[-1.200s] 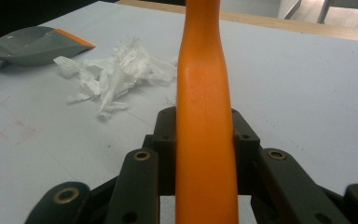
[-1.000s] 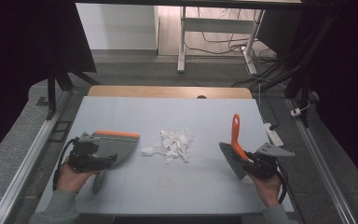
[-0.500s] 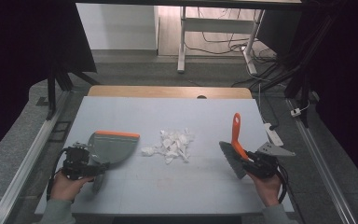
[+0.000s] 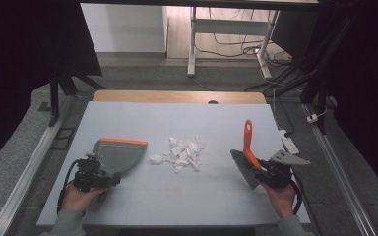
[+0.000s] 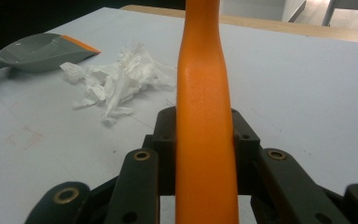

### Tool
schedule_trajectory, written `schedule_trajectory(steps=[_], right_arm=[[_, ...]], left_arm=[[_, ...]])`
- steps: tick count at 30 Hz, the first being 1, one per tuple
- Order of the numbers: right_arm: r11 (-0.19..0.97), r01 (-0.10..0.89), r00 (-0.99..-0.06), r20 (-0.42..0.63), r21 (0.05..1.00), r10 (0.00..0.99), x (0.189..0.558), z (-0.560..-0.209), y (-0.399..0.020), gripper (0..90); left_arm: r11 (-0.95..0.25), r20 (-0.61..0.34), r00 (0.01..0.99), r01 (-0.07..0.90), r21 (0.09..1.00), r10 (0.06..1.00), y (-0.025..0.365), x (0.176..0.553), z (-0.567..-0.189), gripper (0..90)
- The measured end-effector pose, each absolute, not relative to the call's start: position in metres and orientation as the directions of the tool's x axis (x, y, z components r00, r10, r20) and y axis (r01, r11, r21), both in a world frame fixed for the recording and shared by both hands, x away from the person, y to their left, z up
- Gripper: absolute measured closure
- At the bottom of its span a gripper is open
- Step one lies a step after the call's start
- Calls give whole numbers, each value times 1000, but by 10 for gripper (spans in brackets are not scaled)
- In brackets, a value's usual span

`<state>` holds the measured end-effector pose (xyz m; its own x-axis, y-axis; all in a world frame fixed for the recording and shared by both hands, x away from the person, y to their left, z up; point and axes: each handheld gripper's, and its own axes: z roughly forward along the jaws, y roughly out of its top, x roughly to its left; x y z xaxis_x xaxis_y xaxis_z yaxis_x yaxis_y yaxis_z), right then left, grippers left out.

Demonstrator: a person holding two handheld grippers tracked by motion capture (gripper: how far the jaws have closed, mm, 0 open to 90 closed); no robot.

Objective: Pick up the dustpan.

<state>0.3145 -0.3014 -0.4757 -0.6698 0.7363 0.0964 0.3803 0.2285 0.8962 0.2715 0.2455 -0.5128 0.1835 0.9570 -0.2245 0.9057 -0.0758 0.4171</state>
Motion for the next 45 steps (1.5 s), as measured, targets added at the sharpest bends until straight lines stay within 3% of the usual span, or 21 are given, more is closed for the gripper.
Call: schedule_trajectory(steps=[12, 25, 32, 45], right_arm=[[230, 377, -667, 91, 897, 740, 315, -476, -301, 700], [231, 382, -660, 89, 895, 746, 315, -477, -301, 701], [238, 385, -659, 85, 892, 748, 315, -477, -301, 701], [239, 381, -659, 81, 893, 748, 315, -477, -301, 701]], left_arm=[[-62, -241, 178, 905, 420, 954, 247, 275, -522, 196], [-12, -257, 136, 902, 432, 957, 248, 277, -524, 413], [-2, -302, 151, 897, 443, 941, 249, 277, -523, 592], [15, -321, 162, 875, 484, 933, 259, 276, -525, 614]])
